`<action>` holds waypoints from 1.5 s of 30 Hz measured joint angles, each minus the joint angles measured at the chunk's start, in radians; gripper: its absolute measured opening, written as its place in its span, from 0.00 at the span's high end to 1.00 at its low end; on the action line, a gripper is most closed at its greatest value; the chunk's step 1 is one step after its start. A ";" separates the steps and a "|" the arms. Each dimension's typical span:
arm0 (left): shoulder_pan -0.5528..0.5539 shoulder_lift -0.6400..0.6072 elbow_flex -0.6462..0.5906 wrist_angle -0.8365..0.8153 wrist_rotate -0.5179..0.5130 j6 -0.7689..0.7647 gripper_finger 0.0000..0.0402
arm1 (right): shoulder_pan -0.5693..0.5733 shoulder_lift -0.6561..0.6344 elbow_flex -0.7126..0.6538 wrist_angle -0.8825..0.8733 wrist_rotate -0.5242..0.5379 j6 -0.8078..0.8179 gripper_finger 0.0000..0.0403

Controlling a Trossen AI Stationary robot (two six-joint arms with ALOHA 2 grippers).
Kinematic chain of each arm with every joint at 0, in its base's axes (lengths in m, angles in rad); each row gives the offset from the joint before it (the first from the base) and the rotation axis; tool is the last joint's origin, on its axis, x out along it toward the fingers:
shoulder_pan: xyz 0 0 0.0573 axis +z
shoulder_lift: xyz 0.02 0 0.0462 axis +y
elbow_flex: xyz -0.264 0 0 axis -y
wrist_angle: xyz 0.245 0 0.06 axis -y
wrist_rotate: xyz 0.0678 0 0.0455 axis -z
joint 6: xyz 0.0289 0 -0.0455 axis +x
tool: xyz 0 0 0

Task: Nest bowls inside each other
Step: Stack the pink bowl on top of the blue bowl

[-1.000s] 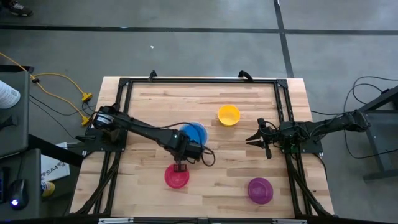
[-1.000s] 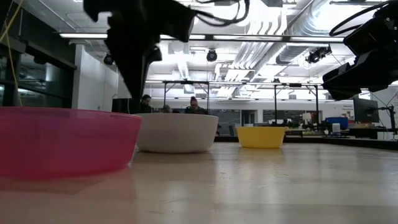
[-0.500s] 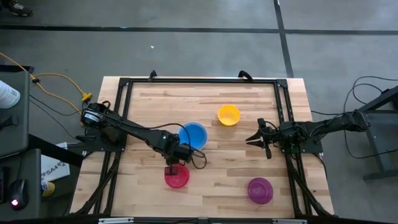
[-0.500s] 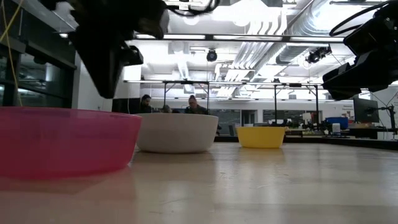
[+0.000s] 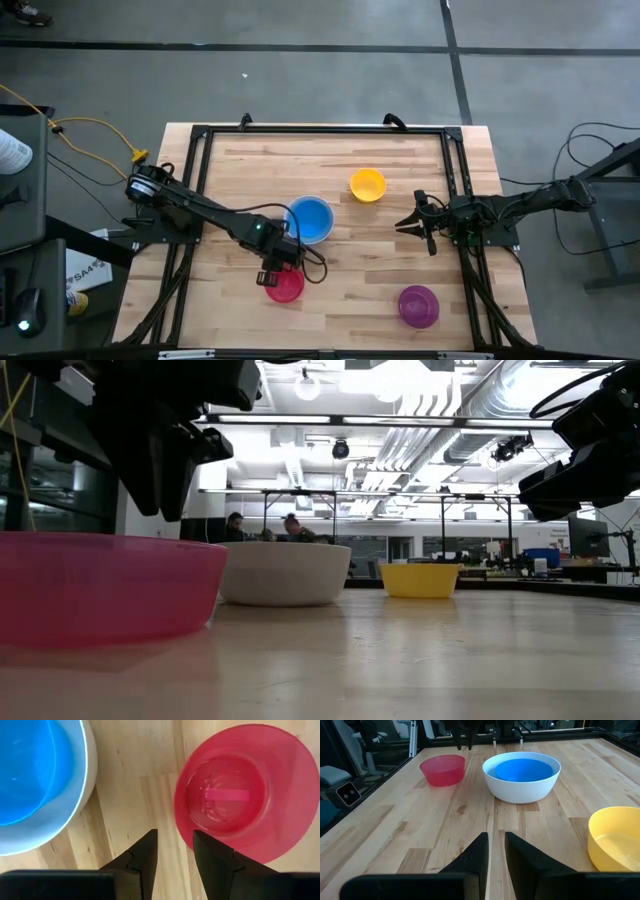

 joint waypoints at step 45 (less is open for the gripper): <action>-0.011 0.107 0.000 0.101 -0.029 -0.106 0.69 | 0.000 0.000 0.000 0.000 0.000 0.000 0.86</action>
